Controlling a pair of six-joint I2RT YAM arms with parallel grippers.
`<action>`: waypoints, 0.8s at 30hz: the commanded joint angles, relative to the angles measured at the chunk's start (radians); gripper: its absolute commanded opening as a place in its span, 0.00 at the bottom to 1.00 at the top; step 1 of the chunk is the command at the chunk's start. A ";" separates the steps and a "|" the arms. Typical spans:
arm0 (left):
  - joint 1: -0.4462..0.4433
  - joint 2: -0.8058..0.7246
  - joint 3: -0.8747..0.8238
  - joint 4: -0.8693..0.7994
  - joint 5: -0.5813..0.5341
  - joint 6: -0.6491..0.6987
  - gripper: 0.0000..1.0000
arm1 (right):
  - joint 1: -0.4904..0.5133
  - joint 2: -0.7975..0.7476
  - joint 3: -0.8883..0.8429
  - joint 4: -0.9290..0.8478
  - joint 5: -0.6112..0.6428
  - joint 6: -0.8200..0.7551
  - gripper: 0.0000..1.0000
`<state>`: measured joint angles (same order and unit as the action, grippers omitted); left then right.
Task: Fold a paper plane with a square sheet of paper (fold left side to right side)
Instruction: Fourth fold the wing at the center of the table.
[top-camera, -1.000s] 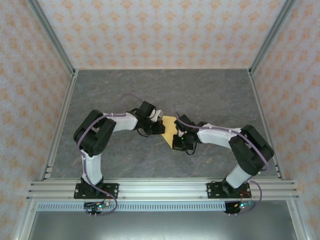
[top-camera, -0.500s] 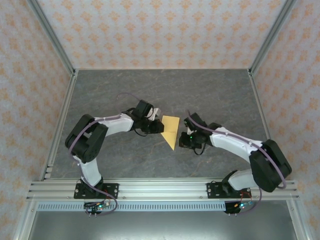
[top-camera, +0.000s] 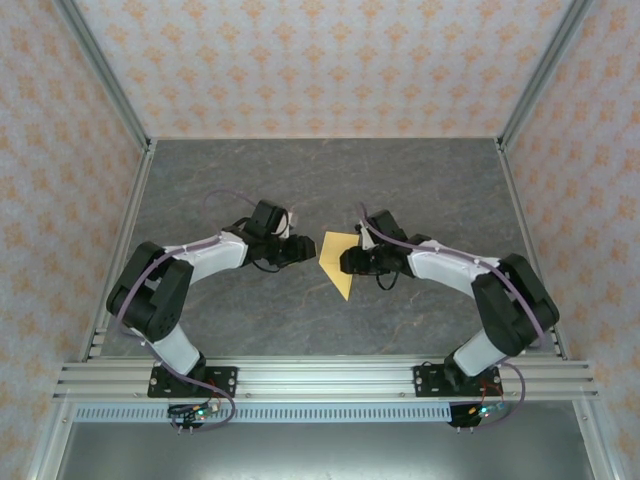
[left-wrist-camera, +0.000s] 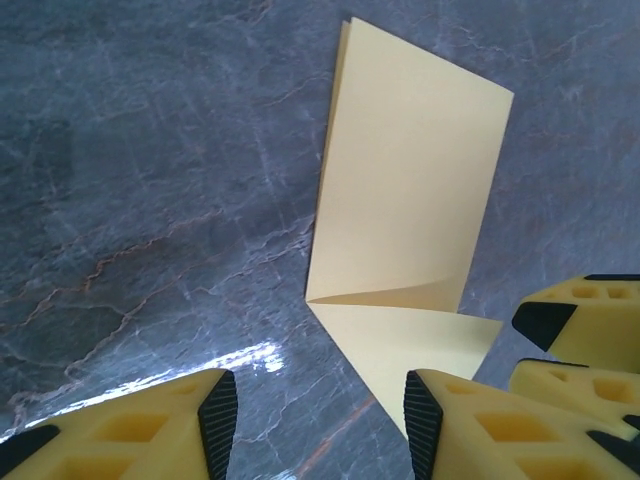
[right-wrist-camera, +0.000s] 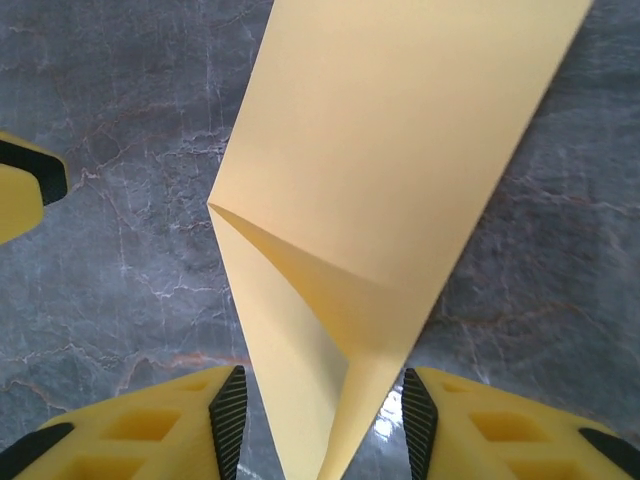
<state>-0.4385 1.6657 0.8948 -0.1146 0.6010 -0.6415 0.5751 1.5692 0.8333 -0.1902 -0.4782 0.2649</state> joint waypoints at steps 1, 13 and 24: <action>-0.002 0.011 -0.004 0.033 -0.011 -0.040 0.50 | -0.004 0.050 0.041 0.047 -0.035 -0.039 0.44; -0.039 0.074 0.053 0.037 0.008 -0.070 0.53 | -0.004 0.055 0.048 -0.029 0.096 -0.070 0.07; -0.083 0.154 0.118 0.079 0.020 -0.111 0.53 | -0.004 0.054 0.039 -0.023 0.086 -0.065 0.07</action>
<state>-0.5072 1.7947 0.9821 -0.0681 0.6136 -0.7345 0.5755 1.6306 0.8616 -0.2020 -0.4072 0.2119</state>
